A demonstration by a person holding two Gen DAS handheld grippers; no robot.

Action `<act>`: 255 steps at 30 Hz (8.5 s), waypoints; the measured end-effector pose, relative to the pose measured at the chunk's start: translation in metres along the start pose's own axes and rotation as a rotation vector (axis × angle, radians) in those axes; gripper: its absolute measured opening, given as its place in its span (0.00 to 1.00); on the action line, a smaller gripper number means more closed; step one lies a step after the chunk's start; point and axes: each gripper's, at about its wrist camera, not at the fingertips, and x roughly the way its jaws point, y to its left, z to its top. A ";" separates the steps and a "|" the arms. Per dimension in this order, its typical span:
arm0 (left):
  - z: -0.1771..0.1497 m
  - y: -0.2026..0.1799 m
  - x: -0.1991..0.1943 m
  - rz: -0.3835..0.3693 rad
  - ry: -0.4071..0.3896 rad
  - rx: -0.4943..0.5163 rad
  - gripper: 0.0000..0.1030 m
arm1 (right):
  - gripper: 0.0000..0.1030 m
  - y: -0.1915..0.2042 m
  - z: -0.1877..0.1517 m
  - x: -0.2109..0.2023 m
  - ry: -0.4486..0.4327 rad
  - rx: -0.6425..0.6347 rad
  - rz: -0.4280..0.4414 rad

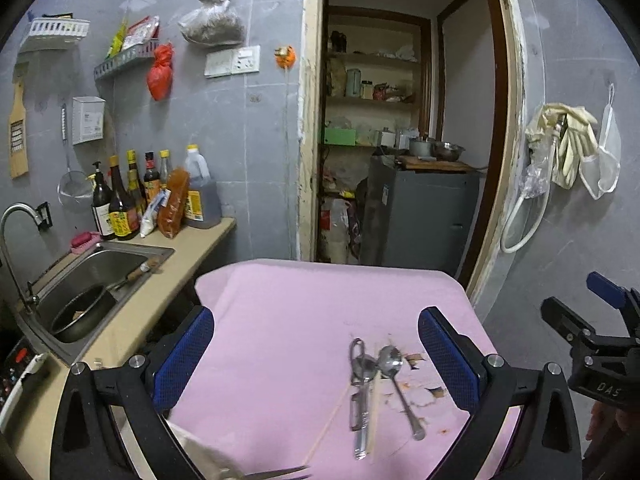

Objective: Organize utensils
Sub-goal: 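Move both grippers back over the remaining utensils on the pink cloth, then grasp the metal tongs with the left gripper while the right gripper grasps a spoon, then lift and carry the tongs and spoon over the white caddy with both grippers, then open both grippers to drop the tongs and spoon into the caddy, then move both grippers back over the last spoon and chopsticks on the cloth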

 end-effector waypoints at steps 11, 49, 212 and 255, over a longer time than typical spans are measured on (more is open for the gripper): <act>-0.004 -0.038 0.065 0.026 0.138 -0.033 1.00 | 0.96 -0.041 -0.033 0.097 0.151 0.028 0.180; -0.058 -0.036 0.250 -0.059 0.615 -0.088 0.20 | 0.30 0.028 -0.111 0.293 0.650 -0.038 0.744; 0.008 0.128 -0.069 -0.130 -0.017 -0.003 1.00 | 0.99 0.131 0.016 -0.100 -0.108 0.097 -0.089; -0.021 -0.042 0.106 0.067 0.291 0.028 1.00 | 0.98 -0.050 -0.059 0.150 0.217 0.058 0.227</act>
